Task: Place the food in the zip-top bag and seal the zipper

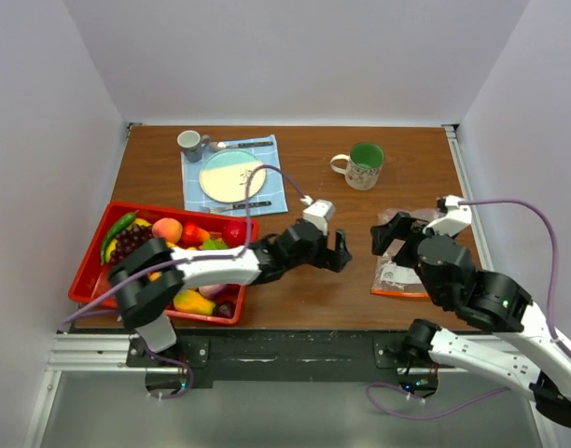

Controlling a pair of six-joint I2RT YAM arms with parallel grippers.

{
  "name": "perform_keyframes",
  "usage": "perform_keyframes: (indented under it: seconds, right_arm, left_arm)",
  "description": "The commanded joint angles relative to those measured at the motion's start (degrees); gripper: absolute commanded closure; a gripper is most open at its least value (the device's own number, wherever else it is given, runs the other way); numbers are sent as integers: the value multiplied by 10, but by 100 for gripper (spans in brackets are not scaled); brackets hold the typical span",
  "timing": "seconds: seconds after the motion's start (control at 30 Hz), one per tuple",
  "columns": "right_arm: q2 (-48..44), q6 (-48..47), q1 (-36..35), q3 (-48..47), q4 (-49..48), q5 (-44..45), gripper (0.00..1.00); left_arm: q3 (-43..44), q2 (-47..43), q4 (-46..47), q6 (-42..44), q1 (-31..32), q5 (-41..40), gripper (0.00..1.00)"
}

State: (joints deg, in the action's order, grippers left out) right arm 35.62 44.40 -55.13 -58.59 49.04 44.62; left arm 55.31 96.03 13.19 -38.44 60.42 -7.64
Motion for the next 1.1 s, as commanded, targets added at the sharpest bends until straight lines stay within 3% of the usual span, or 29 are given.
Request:
perform_keyframes:
  seconds: [0.0,0.23,0.43,0.5,0.6,0.63,0.67,0.9,0.93,0.97,1.07]
  right_arm:
    - [-17,27,-2,-34,39,38,1]
    - [-12,33,-1,-56,63,10,1]
    - [-16,32,-2,-60,74,-11,1]
    - [-20,32,-1,-56,70,-12,1]
    - [-18,31,-2,-51,63,-17,1]
    - [-15,29,-1,-51,61,-17,1]
    - [-13,24,-2,-51,55,-17,1]
    - [25,-22,-2,-55,34,6,1]
    - [28,-33,-1,-53,27,4,1]
    - [36,-60,-1,-46,10,-14,1]
    - [57,-126,-2,-29,-31,-80,1]
  left_arm:
    - [50,92,139,-33,56,-11,11]
    - [194,273,120,-53,132,-163,12]
    - [234,337,87,-84,153,-226,19]
    - [231,341,89,-96,155,-229,34]
    - [214,338,96,-110,155,-235,70]
    - [196,325,97,-112,155,-241,91]
    - [185,316,97,-115,155,-255,99]
    - [19,147,124,-67,113,-278,100]
    - [-41,93,172,-42,101,-250,100]
    - [-70,67,191,-24,66,-173,100]
    - [-136,-23,174,12,-13,-32,100]
